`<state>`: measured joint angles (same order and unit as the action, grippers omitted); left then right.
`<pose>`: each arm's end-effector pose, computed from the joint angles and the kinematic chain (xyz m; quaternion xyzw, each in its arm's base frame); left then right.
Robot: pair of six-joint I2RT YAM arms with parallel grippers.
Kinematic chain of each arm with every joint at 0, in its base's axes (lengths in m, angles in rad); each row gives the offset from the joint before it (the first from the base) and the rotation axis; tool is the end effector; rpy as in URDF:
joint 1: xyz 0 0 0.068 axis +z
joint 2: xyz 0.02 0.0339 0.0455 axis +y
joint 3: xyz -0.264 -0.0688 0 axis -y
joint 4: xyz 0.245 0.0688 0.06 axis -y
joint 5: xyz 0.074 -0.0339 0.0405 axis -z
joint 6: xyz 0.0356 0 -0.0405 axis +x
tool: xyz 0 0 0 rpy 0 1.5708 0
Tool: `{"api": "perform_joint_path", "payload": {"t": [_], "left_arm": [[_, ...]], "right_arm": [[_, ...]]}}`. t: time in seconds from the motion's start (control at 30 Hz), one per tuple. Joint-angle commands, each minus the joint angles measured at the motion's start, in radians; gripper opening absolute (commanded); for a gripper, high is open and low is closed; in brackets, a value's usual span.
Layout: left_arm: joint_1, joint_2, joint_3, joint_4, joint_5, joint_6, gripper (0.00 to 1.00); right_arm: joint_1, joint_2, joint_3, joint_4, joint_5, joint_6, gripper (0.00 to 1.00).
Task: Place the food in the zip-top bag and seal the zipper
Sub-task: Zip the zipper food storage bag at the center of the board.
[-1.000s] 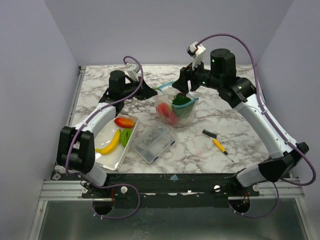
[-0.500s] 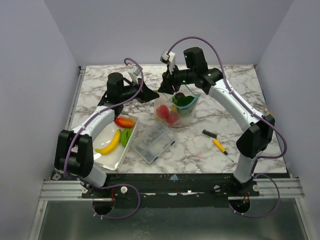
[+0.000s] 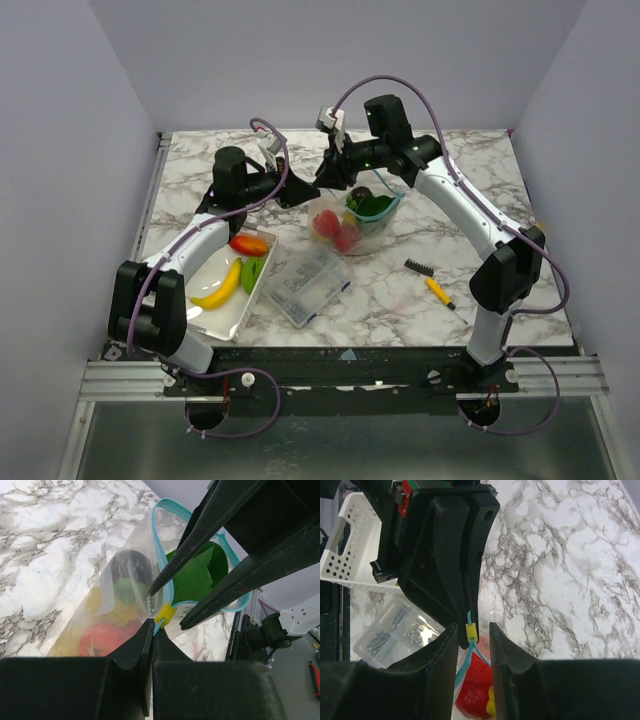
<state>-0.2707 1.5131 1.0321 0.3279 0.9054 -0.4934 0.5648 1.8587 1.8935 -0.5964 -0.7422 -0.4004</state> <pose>0.3246 -0.1191 0.3023 0.2071 0.7101 -0.5263 0.4194 0.3441 0.2465 0.3817 -0.5339 0.6412 0.3534 0.4230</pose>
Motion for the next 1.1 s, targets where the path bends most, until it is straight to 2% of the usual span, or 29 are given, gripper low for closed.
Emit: {"api": "perform_joint_path", "payload": {"t": [0.0,0.27,0.53,0.87,1.07], "left_arm": [[-0.004,-0.032,-0.002,0.040,0.044,0.012,0.00],[-0.004,-0.031,-0.006,0.048,0.052,0.009,0.00],[-0.002,-0.028,-0.002,0.034,0.037,-0.004,0.00],[0.035,-0.033,-0.012,-0.013,-0.056,-0.014,0.00],[0.048,-0.048,-0.024,-0.001,-0.060,-0.010,0.00]], "right_arm": [[0.007,0.035,0.034,-0.003,-0.058,0.003,0.33],[0.007,0.055,0.046,-0.021,-0.070,-0.004,0.25],[0.007,0.030,0.027,0.001,0.018,0.015,0.00],[-0.010,-0.076,-0.111,0.089,0.142,0.078,0.00],[-0.022,-0.139,-0.180,0.134,0.217,0.092,0.00]]}}
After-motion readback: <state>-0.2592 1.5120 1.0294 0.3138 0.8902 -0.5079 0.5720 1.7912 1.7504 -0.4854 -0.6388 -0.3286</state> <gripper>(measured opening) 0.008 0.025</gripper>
